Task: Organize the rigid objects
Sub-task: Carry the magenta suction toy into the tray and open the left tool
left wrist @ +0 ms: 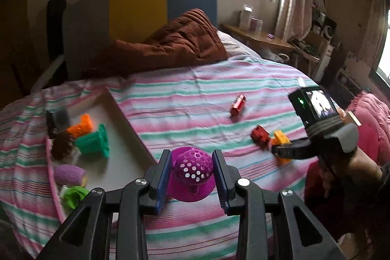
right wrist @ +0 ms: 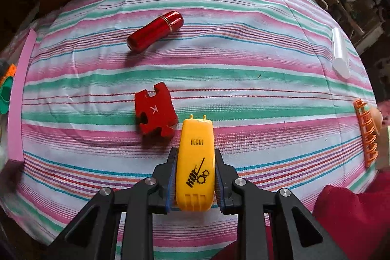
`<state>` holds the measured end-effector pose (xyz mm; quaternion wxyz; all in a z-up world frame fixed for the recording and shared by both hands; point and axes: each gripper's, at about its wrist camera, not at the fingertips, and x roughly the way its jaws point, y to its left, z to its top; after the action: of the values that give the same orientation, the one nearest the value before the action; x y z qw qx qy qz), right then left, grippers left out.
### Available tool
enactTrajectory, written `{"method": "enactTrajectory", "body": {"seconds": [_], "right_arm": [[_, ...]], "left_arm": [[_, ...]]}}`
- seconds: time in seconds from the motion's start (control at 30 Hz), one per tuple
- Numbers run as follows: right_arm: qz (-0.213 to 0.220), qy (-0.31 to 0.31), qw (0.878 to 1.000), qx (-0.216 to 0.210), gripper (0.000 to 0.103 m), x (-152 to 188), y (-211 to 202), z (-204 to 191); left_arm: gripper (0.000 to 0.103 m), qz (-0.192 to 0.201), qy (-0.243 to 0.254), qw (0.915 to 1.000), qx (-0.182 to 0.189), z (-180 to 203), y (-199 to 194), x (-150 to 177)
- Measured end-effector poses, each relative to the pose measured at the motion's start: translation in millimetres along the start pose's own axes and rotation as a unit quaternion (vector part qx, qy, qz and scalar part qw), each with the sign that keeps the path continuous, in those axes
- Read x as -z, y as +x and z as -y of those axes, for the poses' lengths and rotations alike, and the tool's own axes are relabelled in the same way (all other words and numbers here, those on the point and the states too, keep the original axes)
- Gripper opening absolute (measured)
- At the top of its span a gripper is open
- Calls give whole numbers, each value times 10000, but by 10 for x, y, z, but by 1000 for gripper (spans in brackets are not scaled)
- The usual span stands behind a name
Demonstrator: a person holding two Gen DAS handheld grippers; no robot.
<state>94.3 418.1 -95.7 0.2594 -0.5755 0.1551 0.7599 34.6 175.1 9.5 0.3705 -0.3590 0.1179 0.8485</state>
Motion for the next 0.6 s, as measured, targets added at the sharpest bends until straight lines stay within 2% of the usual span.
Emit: {"method": "enactTrajectory", "body": {"seconds": [0.23, 0.6], "right_arm": [[177, -389, 9988, 218, 27, 152, -70, -26], [266, -579, 9974, 324, 27, 159, -78, -166]], "left_arm": [[34, 82, -156, 9987, -485, -201, -107, -25], [34, -26, -596, 9929, -1026, -657, -135, 59]]}}
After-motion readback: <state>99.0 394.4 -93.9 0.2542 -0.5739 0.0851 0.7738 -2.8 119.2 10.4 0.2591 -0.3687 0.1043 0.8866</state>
